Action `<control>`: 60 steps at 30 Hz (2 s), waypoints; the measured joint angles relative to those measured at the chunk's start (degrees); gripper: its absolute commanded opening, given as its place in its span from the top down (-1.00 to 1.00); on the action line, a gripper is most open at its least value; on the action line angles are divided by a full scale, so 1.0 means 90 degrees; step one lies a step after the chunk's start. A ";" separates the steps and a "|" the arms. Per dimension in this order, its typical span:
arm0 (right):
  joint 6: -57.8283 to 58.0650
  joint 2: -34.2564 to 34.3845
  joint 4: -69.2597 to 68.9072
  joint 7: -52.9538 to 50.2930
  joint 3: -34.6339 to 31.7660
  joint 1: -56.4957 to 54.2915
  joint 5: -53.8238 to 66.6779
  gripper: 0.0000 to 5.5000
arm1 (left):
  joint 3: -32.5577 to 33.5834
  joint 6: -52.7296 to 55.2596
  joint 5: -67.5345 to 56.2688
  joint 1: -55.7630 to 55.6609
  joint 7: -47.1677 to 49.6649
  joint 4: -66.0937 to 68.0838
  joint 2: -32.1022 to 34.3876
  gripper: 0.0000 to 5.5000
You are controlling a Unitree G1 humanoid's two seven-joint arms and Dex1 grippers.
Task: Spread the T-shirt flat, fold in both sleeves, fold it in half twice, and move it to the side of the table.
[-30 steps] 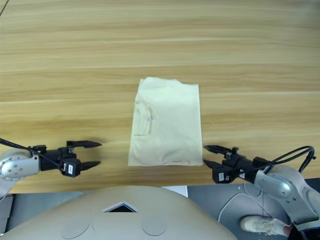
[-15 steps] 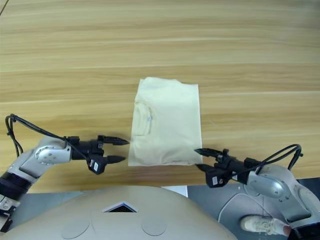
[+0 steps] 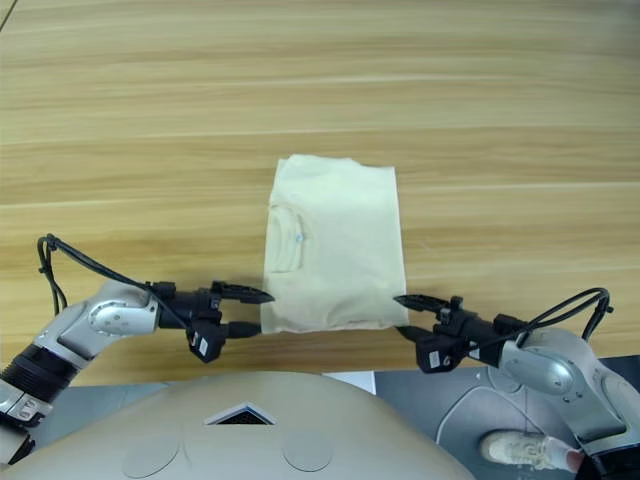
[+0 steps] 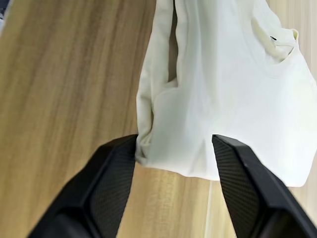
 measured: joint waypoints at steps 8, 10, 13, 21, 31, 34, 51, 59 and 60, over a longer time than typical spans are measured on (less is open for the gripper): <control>-0.0055 -0.0001 0.0005 0.0021 -0.0072 0.0093 -0.0013 0.18 | -0.0061 0.0002 0.0218 -0.0210 0.0212 0.0211 -0.0292 -0.22; -0.0093 -0.0001 0.0028 0.0028 -0.0053 0.0075 -0.0058 0.34 | -0.0061 0.0010 0.0291 -0.0281 0.0306 0.0278 -0.0419 -0.22; -0.0159 -0.0001 0.0093 0.0039 0.0014 0.0019 -0.0125 0.53 | -0.0095 0.0007 0.0358 -0.0287 0.0383 0.0333 -0.0502 -0.11; -0.0176 -0.0001 0.0157 0.0038 0.0073 -0.0030 -0.0144 0.96 | -0.0232 0.0042 0.0372 -0.0117 0.0299 0.0201 -0.0360 0.41; -0.0187 0.0006 0.0178 0.0035 0.0156 -0.0157 -0.0147 0.97 | -0.0275 0.0055 0.0124 -0.0038 0.0203 0.0155 -0.0239 0.94; -0.0193 0.0028 0.0175 0.0033 0.0241 -0.0233 -0.0146 0.97 | -0.0243 0.0051 -0.0013 -0.0039 0.0238 0.0242 -0.0258 1.00; 0.0538 0.0786 -0.0151 -0.0406 -0.0462 -0.1038 0.1409 0.97 | 0.1034 0.1550 -0.1260 0.0275 0.1278 -0.0298 -0.0938 1.00; 0.1330 0.1796 0.0506 -0.0826 0.0258 -0.3315 0.0762 0.97 | 0.1457 0.2517 -0.0552 -0.0831 0.2084 0.0530 -0.1805 1.00; 0.1437 0.1947 0.0641 -0.0917 0.0357 -0.3624 0.0603 0.97 | 0.1489 0.2585 -0.0471 -0.0956 0.2179 0.0653 -0.1872 1.00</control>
